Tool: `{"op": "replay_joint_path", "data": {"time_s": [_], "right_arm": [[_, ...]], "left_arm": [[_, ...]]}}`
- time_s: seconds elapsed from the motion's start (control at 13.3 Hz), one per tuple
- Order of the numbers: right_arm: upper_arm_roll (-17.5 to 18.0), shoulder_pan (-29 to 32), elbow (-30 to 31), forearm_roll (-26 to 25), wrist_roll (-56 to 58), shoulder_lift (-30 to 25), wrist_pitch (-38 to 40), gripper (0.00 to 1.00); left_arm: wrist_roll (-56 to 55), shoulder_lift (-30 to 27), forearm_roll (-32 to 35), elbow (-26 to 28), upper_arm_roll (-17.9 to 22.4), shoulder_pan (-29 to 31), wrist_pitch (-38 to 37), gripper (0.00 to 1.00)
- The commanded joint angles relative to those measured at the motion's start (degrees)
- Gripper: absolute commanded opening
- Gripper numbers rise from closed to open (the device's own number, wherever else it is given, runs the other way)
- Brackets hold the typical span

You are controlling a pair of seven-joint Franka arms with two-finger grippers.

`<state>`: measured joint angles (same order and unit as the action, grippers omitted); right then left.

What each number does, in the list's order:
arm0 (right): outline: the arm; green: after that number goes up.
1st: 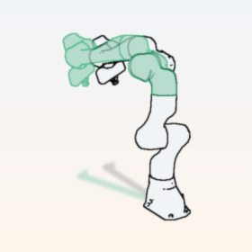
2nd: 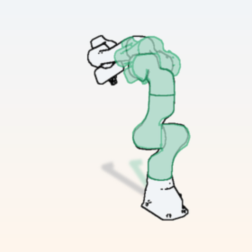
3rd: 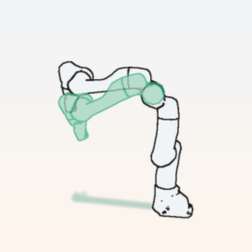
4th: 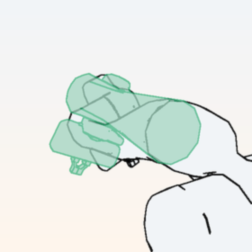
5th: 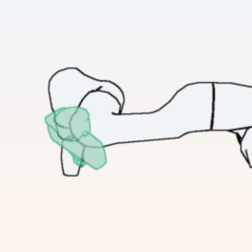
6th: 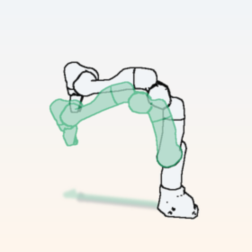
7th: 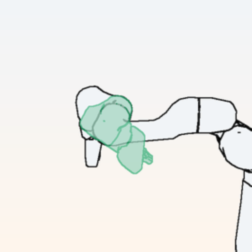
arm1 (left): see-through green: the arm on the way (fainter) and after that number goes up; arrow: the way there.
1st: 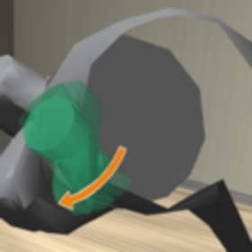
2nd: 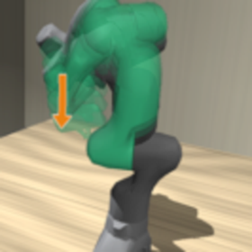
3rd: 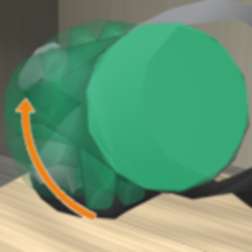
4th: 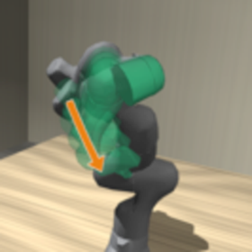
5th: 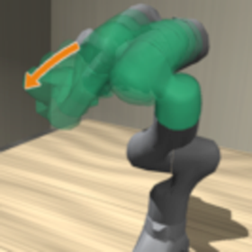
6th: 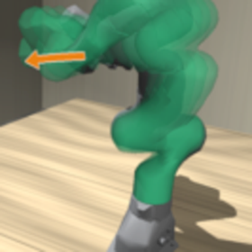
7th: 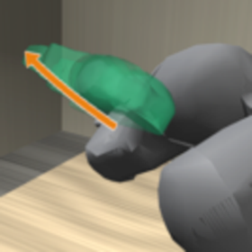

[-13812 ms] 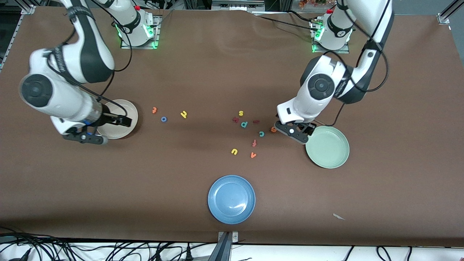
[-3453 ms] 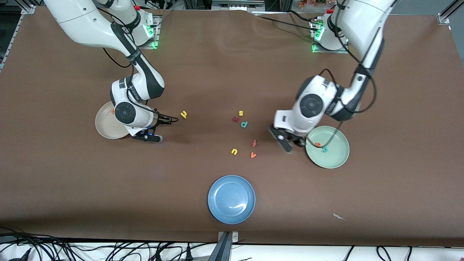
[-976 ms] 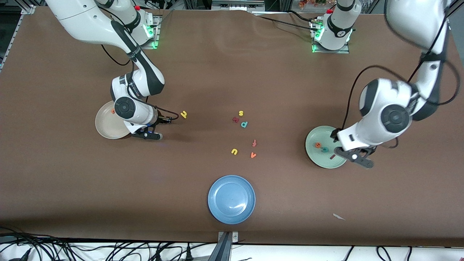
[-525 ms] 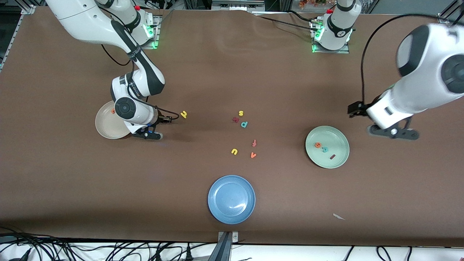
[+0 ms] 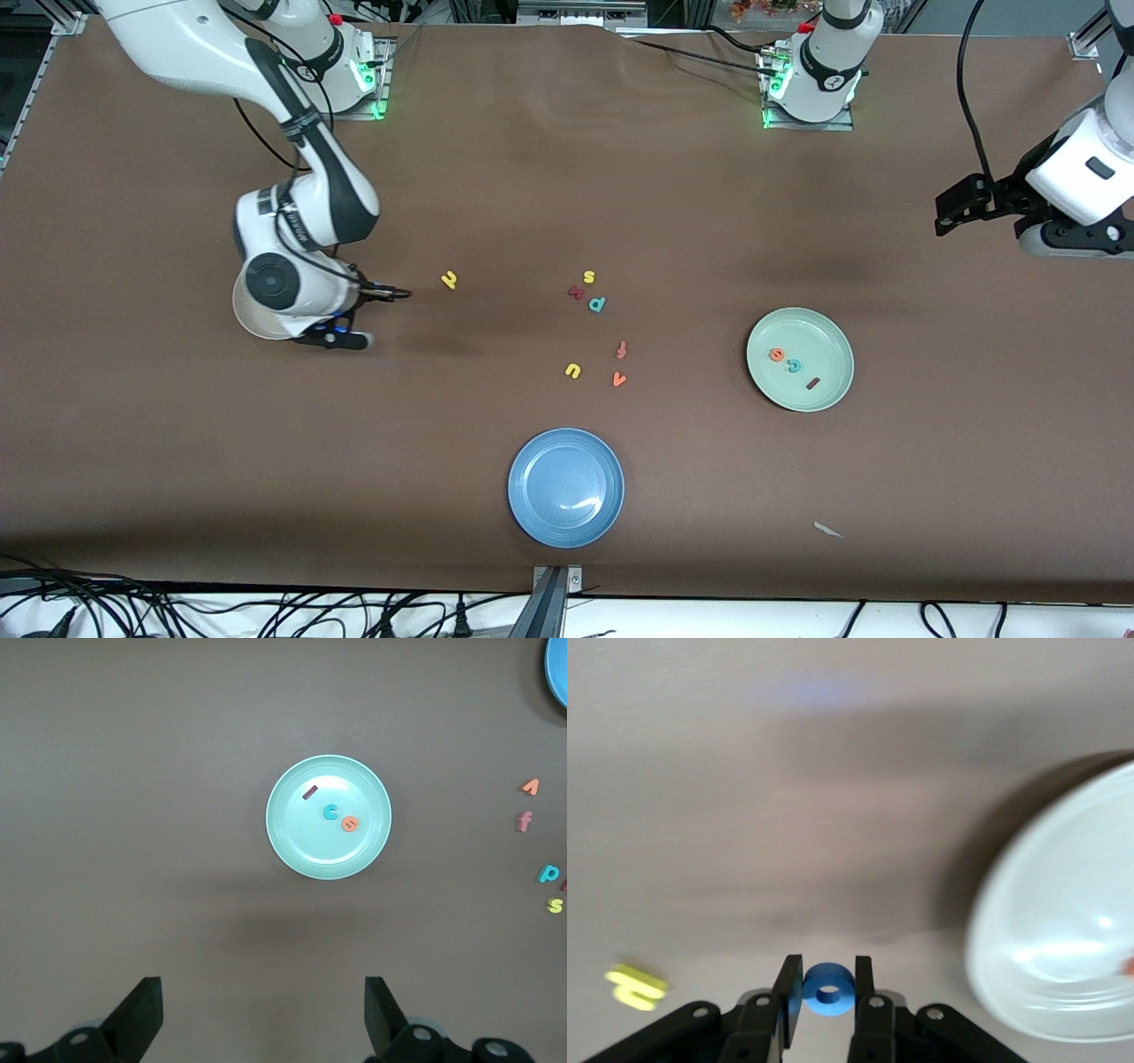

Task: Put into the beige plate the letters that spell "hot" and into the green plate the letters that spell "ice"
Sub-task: 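Return the left arm while the right gripper drops the ring on the beige plate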

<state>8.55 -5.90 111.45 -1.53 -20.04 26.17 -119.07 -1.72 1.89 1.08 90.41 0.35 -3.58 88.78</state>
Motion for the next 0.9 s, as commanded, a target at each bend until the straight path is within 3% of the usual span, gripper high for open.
{"op": "replay_joint_path", "data": {"time_s": [0.0, 0.3, 0.38, 0.45, 0.53, 0.83], "right_arm": [[-5.3, 0.1, 0.6, -0.1, 6.2, -1.8, 3.8, 0.19], [-10.0, 0.2, 2.9, -0.1, 13.5, -1.0, 1.7, 0.22], [-10.0, 0.4, 3.2, -0.1, 13.5, -1.0, 1.2, 0.42], [-10.0, 0.4, 3.0, 0.0, 13.4, -1.0, 1.2, 0.73], [-10.0, 0.4, 2.7, 0.0, 13.4, -1.0, 1.3, 0.84], [-7.2, -0.1, 1.5, 0.9, 8.9, -1.6, 1.7, 0.9]], "left_arm": [[-0.7, -0.7, -1.1, 1.3, -0.8, 0.4, -0.1, 1.0], [-3.6, 0.0, -1.2, 0.6, -0.8, 0.1, -0.4, 1.0], [-3.6, 0.0, -1.3, 0.6, -0.9, 0.1, -0.4, 1.0], [-3.6, 0.3, -1.3, 0.5, -0.8, 0.1, -0.4, 1.0], [-3.6, 0.3, -1.3, 0.4, -0.8, 0.3, -0.4, 1.0], [-3.4, 0.5, -1.9, -1.0, -0.6, 0.8, -0.4, 1.0]]}}
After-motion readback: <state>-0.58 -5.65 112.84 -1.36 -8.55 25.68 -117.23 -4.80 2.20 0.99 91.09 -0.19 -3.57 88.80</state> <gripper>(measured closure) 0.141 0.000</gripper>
